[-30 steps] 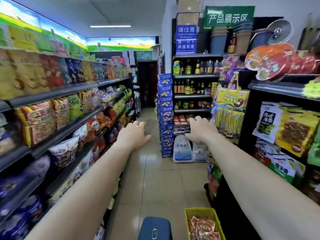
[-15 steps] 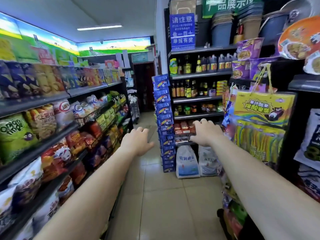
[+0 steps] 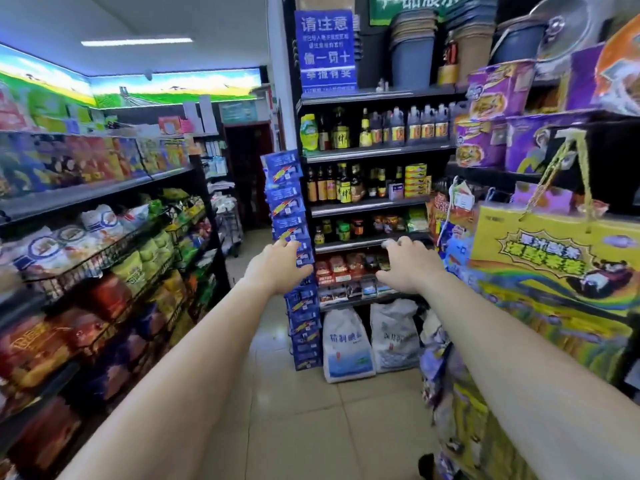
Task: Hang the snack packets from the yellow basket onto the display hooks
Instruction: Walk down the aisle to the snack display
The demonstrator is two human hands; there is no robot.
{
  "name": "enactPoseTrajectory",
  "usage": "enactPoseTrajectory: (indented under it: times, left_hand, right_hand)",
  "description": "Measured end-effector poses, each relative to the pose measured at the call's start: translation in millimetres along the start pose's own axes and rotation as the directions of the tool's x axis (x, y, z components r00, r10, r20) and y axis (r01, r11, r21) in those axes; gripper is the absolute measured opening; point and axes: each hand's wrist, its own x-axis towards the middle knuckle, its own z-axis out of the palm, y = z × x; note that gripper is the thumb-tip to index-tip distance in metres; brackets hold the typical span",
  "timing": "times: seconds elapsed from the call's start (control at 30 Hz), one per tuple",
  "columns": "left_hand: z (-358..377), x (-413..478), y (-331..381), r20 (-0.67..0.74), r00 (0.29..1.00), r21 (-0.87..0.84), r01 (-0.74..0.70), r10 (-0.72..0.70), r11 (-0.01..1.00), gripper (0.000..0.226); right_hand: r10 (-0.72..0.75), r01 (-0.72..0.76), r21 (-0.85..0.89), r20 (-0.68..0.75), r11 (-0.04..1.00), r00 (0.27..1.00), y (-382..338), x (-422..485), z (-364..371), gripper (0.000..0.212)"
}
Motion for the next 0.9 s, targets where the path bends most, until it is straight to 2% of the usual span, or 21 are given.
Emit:
enactPoseTrajectory:
  times: [0.17,0.4,0.63,0.9]
  left_hand:
    - [45,91,-3,0.032,0.996,-0.070,-0.083,0.085,0.994,0.076]
    - [105,240,7,0.061,0.926,-0.129,-0.362,0.371,0.923,0.073]
    - [117,316,53,0.027,0.725,-0.256,-0.661,0.689,0.705,0.072]
    - [86,251,132,-0.093,0.440,-0.376,-0.846,0.893,0.377,0.068]
  right_hand:
    - [0.102,-0.103,0.006,0.015,0.995,0.995,22,56,16,0.066]
    - [0.326,-0.326,-0.034,-0.007,0.945,0.945,33,138,41,0.070]
    - [0.540,-0.548,-0.092,-0.099,0.831,0.836,26,147,25,0.076]
    - [0.766,-0.799,-0.186,-0.230,0.571,0.601,8,18,-26,0.076]
